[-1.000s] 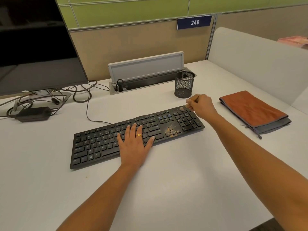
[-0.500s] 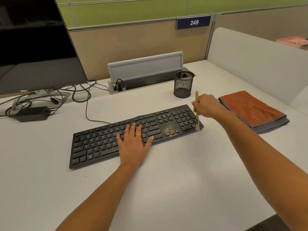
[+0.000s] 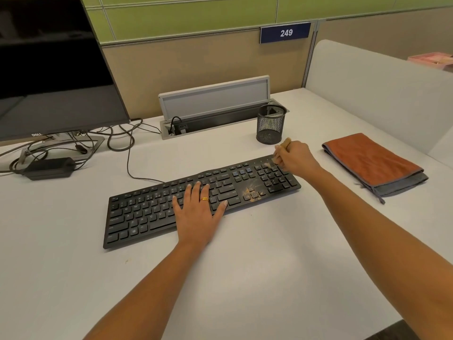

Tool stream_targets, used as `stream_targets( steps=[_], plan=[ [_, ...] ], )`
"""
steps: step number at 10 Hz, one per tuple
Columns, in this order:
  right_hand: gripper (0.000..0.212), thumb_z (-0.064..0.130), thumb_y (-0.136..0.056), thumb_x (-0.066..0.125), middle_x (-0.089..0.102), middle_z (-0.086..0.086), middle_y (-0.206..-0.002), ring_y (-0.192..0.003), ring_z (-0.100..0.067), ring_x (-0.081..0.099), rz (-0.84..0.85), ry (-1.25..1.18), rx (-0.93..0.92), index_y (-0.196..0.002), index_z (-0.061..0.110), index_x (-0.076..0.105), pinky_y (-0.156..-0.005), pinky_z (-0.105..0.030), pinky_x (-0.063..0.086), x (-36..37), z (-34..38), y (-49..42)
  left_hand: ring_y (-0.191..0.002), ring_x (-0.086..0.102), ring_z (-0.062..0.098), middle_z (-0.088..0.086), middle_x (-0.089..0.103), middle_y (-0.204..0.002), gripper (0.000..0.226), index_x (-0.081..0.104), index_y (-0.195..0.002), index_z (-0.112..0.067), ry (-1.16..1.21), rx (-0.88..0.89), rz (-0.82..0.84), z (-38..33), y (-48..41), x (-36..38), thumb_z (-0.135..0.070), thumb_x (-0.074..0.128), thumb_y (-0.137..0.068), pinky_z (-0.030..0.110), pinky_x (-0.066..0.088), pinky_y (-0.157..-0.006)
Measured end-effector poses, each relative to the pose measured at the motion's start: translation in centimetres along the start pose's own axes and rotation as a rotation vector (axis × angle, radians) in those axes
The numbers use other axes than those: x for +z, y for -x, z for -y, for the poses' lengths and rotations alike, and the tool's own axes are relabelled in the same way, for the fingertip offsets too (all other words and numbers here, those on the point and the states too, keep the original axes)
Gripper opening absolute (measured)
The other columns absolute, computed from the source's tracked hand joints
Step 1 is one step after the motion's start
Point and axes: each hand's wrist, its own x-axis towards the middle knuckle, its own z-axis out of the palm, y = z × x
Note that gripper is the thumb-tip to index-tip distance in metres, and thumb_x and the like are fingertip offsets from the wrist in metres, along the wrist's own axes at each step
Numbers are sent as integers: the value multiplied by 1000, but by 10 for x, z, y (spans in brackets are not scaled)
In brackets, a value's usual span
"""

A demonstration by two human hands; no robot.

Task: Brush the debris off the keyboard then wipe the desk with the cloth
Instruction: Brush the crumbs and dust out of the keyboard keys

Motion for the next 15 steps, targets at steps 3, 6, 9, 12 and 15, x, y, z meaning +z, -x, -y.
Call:
stream_targets(
  steps=[3,6,9,12,15],
  plan=[
    [34,18,-94,39,64,-20,-100,-88,-34,56,7,398,39,-97,-5,63,-72,-34,43,-9,-4,0,-148,3,17,-1,14,-159,70,20,-151,-22,-10,0,-5,0,1,0,-63,23,-94,49,2,-116],
    [33,26,-98,46,71,-17,-95,-87,-28,68,-92,-111,-68,-100,2,69,-89,-41,52,9,-1,-1,-148,3,17,-1,14,-159,70,19,-151,-22,-21,-6,-1,-1,0,0,-62,23,-94,49,3,-116],
    [42,20,-99,36,69,-21,-87,-80,-30,64,65,144,-104,-89,-9,65,-82,-42,52,12,12,-4,-148,3,17,-2,14,-159,69,20,-151,-22,-6,-5,-4,0,0,1,-62,23,-94,49,2,-116],
    [34,15,-95,38,66,-23,-93,-84,-33,62,157,271,-44,-87,-8,62,-79,-40,52,2,11,5,-148,3,17,-2,13,-159,70,19,-151,-22,-15,-8,5,0,0,0,-63,22,-94,49,2,-116],
    [38,21,-96,42,71,-17,-80,-78,-32,65,-185,86,-3,-84,-5,67,-81,-42,53,-8,-5,14,-147,3,17,-1,13,-159,70,18,-151,-22,-10,-6,9,0,0,-1,-63,22,-94,49,2,-116]
  ],
)
